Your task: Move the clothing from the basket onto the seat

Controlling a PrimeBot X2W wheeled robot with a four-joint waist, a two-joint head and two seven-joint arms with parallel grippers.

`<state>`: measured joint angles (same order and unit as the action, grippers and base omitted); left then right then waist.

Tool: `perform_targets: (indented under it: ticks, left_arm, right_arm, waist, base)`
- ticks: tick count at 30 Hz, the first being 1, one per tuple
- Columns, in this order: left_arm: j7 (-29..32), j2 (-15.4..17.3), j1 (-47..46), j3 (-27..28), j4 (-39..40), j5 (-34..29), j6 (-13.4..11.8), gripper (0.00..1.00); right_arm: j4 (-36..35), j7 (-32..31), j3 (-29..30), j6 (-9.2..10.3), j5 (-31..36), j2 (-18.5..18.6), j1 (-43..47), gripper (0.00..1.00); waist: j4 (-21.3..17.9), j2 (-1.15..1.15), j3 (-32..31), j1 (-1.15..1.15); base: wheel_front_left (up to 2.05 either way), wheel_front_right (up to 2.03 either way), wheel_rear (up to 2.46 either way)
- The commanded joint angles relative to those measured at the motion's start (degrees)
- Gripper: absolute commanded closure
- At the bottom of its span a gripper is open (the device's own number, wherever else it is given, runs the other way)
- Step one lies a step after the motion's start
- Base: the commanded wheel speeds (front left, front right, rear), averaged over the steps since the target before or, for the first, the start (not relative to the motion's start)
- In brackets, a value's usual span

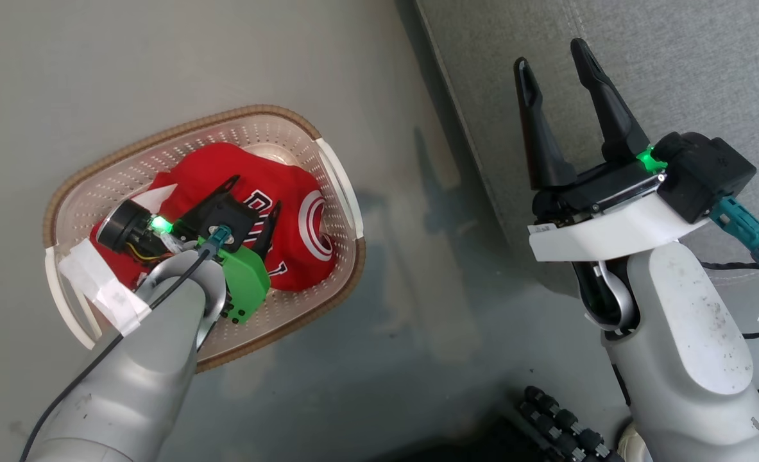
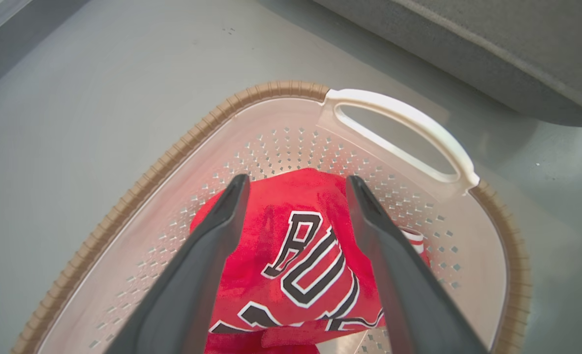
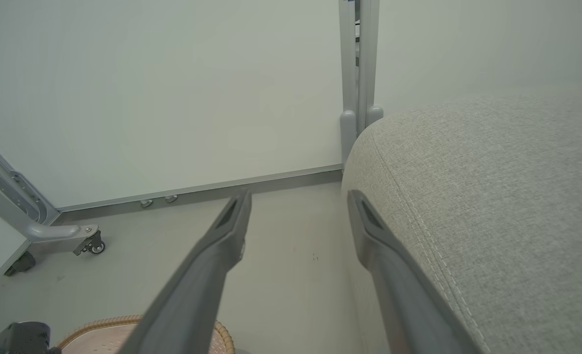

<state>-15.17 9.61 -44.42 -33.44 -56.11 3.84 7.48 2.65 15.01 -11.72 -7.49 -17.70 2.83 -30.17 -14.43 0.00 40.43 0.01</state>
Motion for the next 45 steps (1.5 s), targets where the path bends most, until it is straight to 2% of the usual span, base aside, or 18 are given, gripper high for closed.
perform_targets:
  ticks: [1, 14, 24, 30, 31, 32, 33, 45]
  left_arm:
    - [0.0, 0.5, -1.6, -0.4, -1.2, -0.1, 0.0, 0.0]
    - [0.3, 0.3, -9.2, -7.7, -13.6, -0.3, 0.0, 0.0]
    - [2.9, 1.6, -13.0, -12.4, -16.7, 0.1, 0.0, 0.0]
    - [5.8, 1.3, -14.6, -14.9, -17.3, 0.1, 0.0, 0.0]
    - [6.4, 1.2, -14.9, -15.1, -17.4, 0.4, 0.0, 0.3]
    - [6.6, 1.1, -15.0, -15.4, -17.5, 0.5, 0.0, 0.81]
    - [6.9, 0.9, -15.1, -15.7, -17.5, 0.7, 0.0, 1.0]
    - [2.1, -2.5, -13.9, -17.9, -17.3, 3.5, 0.0, 1.0]
  right_arm:
    - [-0.3, 0.3, -0.2, 0.0, -0.3, 0.1, -0.9, 0.0]
    - [-2.0, 0.3, -0.6, 0.0, -0.3, 0.1, -3.7, 0.0]
    - [-4.0, 0.3, -0.4, 0.0, -0.3, 0.1, -4.3, 0.0]
    - [-5.5, 0.3, -0.5, 0.0, 0.1, 0.1, -4.2, 0.0]
    - [-5.7, 0.3, -0.5, 0.0, 0.1, 0.1, -4.2, 0.0]
    - [-5.8, 0.3, -0.5, 0.0, 0.2, 0.1, -4.3, 0.0]
    - [-5.9, 0.3, -0.5, 0.0, 0.3, 0.1, -4.4, 0.0]
    - [-4.2, 0.3, 0.0, 0.0, 1.4, 0.1, -3.5, 0.0]
  waist:
    - [-0.9, 0.0, 3.4, -0.01]
    - [-1.5, 0.0, 10.3, -0.01]
    - [-2.0, 0.0, 14.6, -0.01]
    - [-1.6, 0.0, 16.0, -0.01]
    - [-1.5, 0.0, 16.1, -0.01]
    - [-1.4, 0.0, 16.1, -0.01]
    - [-1.2, 0.0, 16.1, -0.01]
    - [1.1, 0.0, 10.7, -0.01]
  base:
    - [0.0, 0.0, 0.0]
    - [0.0, 0.0, 0.0]
    - [0.0, 0.0, 0.0]
    - [0.0, 0.0, 0.0]
    - [0.0, 0.0, 0.0]
    - [0.0, 0.0, 0.0]
    - [0.0, 0.0, 0.0]
    - [0.0, 0.0, 0.0]
